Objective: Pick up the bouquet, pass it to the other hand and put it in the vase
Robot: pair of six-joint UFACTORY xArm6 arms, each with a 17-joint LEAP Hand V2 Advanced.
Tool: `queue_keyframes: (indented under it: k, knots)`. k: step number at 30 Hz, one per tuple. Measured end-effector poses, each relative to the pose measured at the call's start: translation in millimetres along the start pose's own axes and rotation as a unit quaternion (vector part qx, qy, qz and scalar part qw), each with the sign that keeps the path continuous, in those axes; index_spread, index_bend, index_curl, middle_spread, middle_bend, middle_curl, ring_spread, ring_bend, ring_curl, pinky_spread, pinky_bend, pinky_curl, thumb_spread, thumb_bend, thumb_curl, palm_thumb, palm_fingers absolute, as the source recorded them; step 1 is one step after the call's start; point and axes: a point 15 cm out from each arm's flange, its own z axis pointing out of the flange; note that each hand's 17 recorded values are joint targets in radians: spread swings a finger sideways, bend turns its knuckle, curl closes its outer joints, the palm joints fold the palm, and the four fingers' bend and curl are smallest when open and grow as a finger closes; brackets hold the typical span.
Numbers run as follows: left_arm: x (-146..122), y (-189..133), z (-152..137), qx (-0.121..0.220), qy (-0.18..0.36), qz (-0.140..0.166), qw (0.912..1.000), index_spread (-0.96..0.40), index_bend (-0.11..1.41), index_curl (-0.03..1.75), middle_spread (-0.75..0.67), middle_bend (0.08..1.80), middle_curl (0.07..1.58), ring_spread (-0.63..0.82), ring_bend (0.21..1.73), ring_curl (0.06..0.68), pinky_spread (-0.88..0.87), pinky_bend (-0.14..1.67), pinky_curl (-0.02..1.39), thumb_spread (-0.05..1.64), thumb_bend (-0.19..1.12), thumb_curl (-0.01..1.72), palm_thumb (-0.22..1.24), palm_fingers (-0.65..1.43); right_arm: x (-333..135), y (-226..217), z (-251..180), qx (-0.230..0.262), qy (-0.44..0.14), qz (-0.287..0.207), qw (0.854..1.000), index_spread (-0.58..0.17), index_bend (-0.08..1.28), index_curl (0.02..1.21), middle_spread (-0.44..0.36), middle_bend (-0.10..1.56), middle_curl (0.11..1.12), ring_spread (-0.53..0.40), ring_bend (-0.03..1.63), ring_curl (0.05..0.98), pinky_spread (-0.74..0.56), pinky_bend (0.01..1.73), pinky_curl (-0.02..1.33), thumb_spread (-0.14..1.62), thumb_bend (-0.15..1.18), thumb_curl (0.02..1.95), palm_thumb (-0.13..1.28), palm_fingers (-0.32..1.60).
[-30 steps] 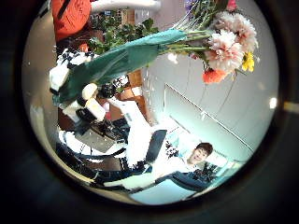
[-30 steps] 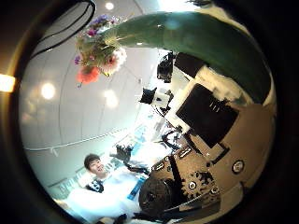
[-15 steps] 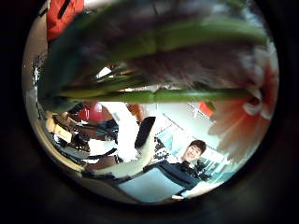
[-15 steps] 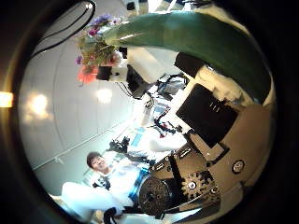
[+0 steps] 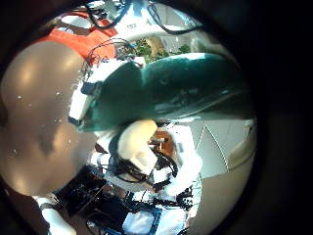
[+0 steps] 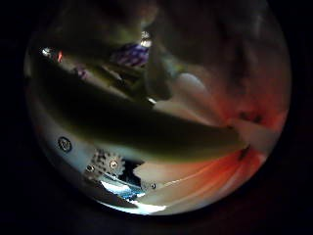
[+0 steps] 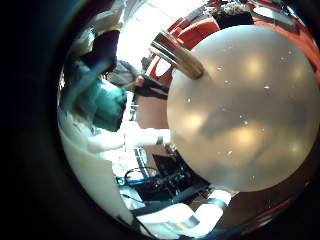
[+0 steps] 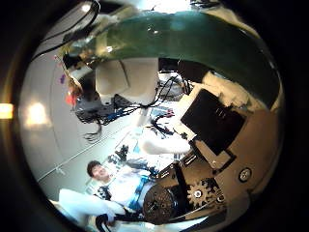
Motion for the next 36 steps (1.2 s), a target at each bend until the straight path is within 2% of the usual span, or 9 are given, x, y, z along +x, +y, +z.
queue_keyframes:
  k: [4,9,10,13,16,19,22,27,36]
  knots:
    - [8.0,-2.9,1.6,0.001,0.005,0.026,0.9996,-0.46,0.78,0.69,-0.39,1.08,0.83,-0.39,1.35,0.51,-0.46,1.16,0.63,0.97,0.1,0.56,0.88,1.27,11.8,-9.7,-4.8,0.02,0.006,0.009,1.0,-0.235,1.14,0.97,-0.132,1.4,0.79,-0.197,1.44,0.725,-0.22,1.14,1.09,0.93,-0.05,1.19,0.98,1.09]
    - [16.4,-1.7,3.0,0.009,-0.002,0.057,0.9983,-0.52,0.89,0.79,-0.43,1.19,0.87,-0.39,1.44,0.547,-0.5,1.24,0.69,0.99,0.1,0.62,0.92,1.18,19.7,-12.7,-20.7,0.049,0.007,0.02,0.999,-0.271,0.94,0.92,-0.144,1.25,0.74,-0.203,1.35,0.675,-0.3,1.07,0.98,0.96,-0.05,1.08,0.83,0.94]
    - [18.3,-2.2,0.2,0.015,-0.004,0.063,0.9979,-0.53,0.9,0.8,-0.44,1.2,0.87,-0.39,1.45,0.552,-0.5,1.25,0.7,1.0,0.1,0.63,0.93,1.17,22.2,-11.2,-19.6,0.052,0.002,0.025,0.998,-0.285,0.87,0.9,-0.147,1.19,0.72,-0.21,1.32,0.66,-0.34,1.03,0.95,0.97,-0.04,1.05,0.81,0.76]
    - [28.7,-5.7,-11.2,0.047,-0.008,0.086,0.9951,-0.55,0.92,0.83,-0.44,1.23,0.88,-0.39,1.47,0.559,-0.51,1.26,0.72,1.01,0.09,0.65,0.93,1.15,33.9,-0.9,-9.6,0.059,-0.025,0.052,0.997,-0.316,0.7,0.86,-0.153,1.07,0.69,-0.221,1.28,0.635,-0.38,0.98,0.91,0.98,-0.03,1.0,0.79,0.47]
    - [38.6,-7.5,-19.8,0.075,-0.018,0.107,0.9913,-0.57,0.93,0.87,-0.45,1.25,0.88,-0.39,1.5,0.566,-0.52,1.27,0.74,1.02,0.08,0.68,0.94,1.13,31.4,-1.6,-7.4,0.064,-0.033,0.052,0.996,-0.348,0.64,0.8,-0.142,1.0,0.65,-0.21,1.19,0.589,-0.29,0.87,0.87,1.0,-0.03,0.95,0.78,0.27]
    - [48.3,-6.7,-28.7,0.09,-0.044,0.126,0.987,-0.58,0.94,0.9,-0.45,1.27,0.88,-0.39,1.51,0.568,-0.52,1.27,0.76,1.02,0.06,0.7,0.94,1.12,27.8,-0.8,-6.0,0.057,-0.034,0.049,0.997,-0.355,0.58,0.74,-0.11,0.85,0.59,-0.153,1.08,0.536,-0.11,0.85,0.86,1.0,-0.03,0.9,0.77,0.1]
    - [54.6,-4.6,-35.6,0.096,-0.085,0.136,0.9823,-0.58,0.93,0.92,-0.45,1.27,0.88,-0.38,1.52,0.568,-0.53,1.26,0.78,1.03,0.05,0.72,0.94,1.12,26.2,-0.3,-4.9,0.053,-0.031,0.049,0.997,-0.356,0.53,0.68,-0.076,0.75,0.54,-0.089,0.98,0.479,0.07,0.83,0.82,1.0,-0.02,0.86,0.77,0.06]
    - [75.5,-2.2,-71.2,0.157,-0.128,0.16,0.9662,-0.59,0.93,0.95,-0.45,1.28,0.88,-0.38,1.52,0.566,-0.53,1.25,0.8,1.03,0.04,0.75,0.94,1.11,26.3,-0.4,-4.9,0.053,-0.031,0.049,0.997,-0.351,0.46,0.6,-0.038,0.66,0.48,-0.003,0.89,0.414,0.28,0.77,0.74,1.0,-0.02,0.81,0.77,0.06]
    - [104.5,0.7,-120.0,0.245,-0.176,0.171,0.9381,-0.61,0.9,1.0,-0.45,1.28,0.87,-0.38,1.53,0.56,-0.55,1.24,0.84,1.04,0.01,0.79,0.95,1.11,25.8,-3.5,-6.2,0.059,-0.029,0.047,0.997,-0.337,0.34,0.51,-0.008,0.53,0.41,0.075,0.77,0.34,0.45,0.68,0.64,1.01,-0.02,0.75,0.77,0.09]
